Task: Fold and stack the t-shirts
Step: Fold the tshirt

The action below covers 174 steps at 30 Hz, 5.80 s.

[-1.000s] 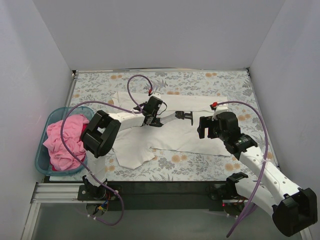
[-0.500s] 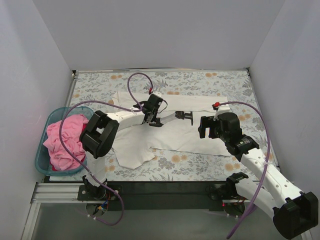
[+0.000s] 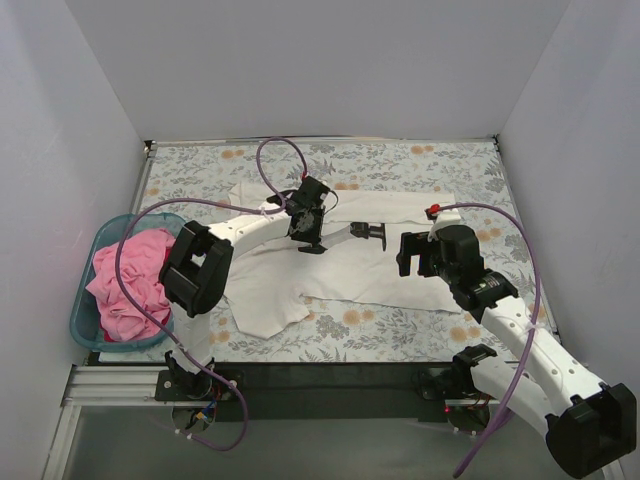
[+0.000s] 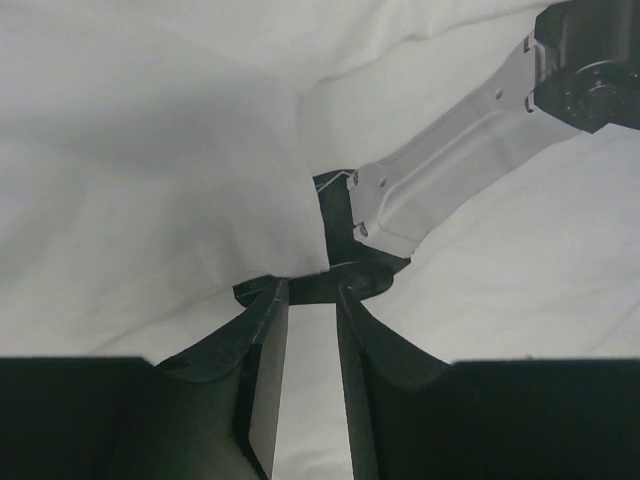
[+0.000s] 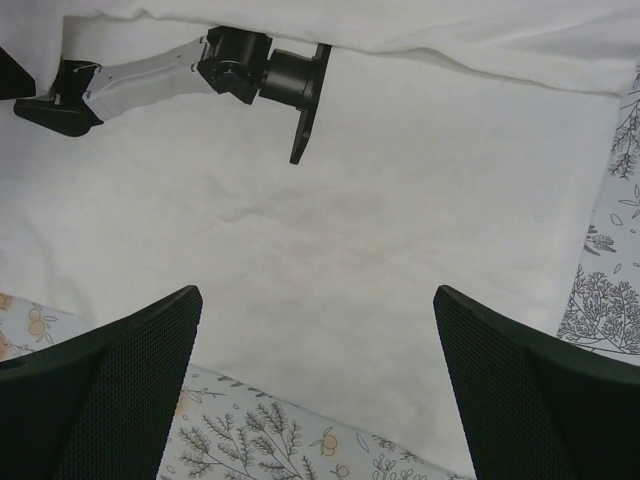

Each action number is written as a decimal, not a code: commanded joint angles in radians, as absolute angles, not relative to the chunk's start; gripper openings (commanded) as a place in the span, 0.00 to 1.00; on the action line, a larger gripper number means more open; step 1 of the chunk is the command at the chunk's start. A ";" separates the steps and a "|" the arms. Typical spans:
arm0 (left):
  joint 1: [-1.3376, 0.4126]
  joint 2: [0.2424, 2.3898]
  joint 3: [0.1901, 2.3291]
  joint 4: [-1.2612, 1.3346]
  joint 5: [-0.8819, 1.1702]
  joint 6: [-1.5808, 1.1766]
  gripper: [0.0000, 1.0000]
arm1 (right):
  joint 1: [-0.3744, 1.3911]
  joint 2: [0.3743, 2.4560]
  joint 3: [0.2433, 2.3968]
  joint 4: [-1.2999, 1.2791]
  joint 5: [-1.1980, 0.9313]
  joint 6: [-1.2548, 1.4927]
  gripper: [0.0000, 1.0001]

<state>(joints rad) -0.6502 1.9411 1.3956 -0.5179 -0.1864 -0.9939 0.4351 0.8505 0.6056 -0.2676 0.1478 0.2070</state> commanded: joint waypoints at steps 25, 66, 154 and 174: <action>-0.163 2.083 1.686 -0.463 -0.061 -1.126 0.28 | 0.009 1.581 1.091 -0.130 -0.072 0.341 0.50; -0.031 2.040 1.586 -0.328 -0.015 -1.212 0.41 | -0.222 1.884 1.243 -0.049 -0.141 0.367 0.43; -0.126 1.402 0.856 -0.278 0.035 -1.187 0.52 | -0.202 1.925 1.365 -0.095 -0.331 0.353 0.33; -0.124 1.433 0.859 -0.275 0.012 -1.195 0.50 | -0.258 2.143 1.450 -0.046 -0.362 0.367 0.32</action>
<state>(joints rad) -0.1219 1.4364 0.8417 -0.2871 0.0326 -1.1976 -0.2340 2.1429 1.4349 -0.0483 -0.4068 0.3943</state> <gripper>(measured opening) 0.498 0.322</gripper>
